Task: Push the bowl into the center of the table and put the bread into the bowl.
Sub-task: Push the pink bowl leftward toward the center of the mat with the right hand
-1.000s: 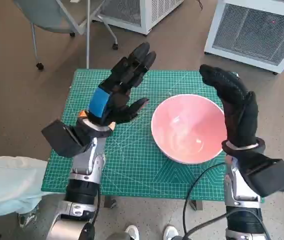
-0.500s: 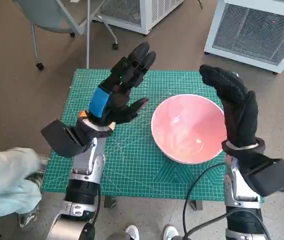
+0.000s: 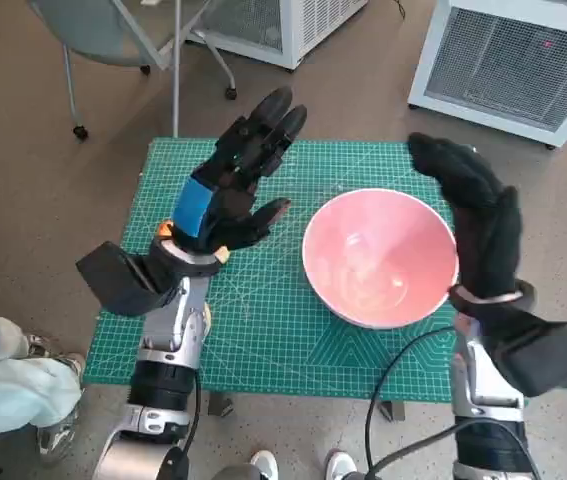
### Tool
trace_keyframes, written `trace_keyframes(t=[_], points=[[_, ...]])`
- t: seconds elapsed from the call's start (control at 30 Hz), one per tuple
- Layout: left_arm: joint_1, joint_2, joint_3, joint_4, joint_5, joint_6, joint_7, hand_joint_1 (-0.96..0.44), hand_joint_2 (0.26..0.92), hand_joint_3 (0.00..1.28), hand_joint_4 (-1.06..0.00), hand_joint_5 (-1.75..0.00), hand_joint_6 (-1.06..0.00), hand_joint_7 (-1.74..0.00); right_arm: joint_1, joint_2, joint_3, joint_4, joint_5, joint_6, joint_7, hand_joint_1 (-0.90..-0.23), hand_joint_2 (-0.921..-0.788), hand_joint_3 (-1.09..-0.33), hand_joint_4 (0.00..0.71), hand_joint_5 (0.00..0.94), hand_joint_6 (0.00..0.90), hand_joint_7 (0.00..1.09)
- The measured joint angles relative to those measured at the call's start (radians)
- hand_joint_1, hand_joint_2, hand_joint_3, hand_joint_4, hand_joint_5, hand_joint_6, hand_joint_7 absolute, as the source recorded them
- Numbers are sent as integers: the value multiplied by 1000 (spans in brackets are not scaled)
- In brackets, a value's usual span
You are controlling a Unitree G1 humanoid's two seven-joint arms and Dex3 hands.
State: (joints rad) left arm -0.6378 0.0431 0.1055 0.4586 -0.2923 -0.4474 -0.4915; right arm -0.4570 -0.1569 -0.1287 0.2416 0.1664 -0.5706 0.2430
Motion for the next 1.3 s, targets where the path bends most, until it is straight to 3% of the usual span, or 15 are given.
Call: trace_keyframes(t=[0.17,0.3,0.53,0.73,1.03,1.3], points=[[14,6,11,-3,-8,0,-4,-490,921,359,-255,-3,-278,-74,5,-14,-46,60,25,-49,1,-706,-921,-768,178,18,-1,558],[27,11,20,-4,-12,-1,-4,-496,921,357,-259,-4,-286,-77,6,-23,-90,151,24,-110,-17,-703,-921,-773,183,20,-1,570],[44,17,27,-4,-14,-13,-3,-520,921,357,-261,-4,-291,-77,-2,-23,-139,385,-17,-246,-91,-690,-921,-790,184,18,15,580],[50,20,29,8,-12,-32,-2,-538,921,358,-262,-4,-296,-76,-39,-18,-147,591,-50,-319,-147,-651,-921,-822,188,15,37,576],[52,31,32,42,-8,-55,0,-541,921,356,-264,-4,-298,-73,-132,2,-147,813,-51,-329,-159,-621,-921,-839,199,15,46,556],[53,41,39,64,-7,-63,-1,-538,921,352,-270,-5,-303,-69,-206,13,-150,923,-49,-260,-160,-593,-921,-843,219,10,102,482]])
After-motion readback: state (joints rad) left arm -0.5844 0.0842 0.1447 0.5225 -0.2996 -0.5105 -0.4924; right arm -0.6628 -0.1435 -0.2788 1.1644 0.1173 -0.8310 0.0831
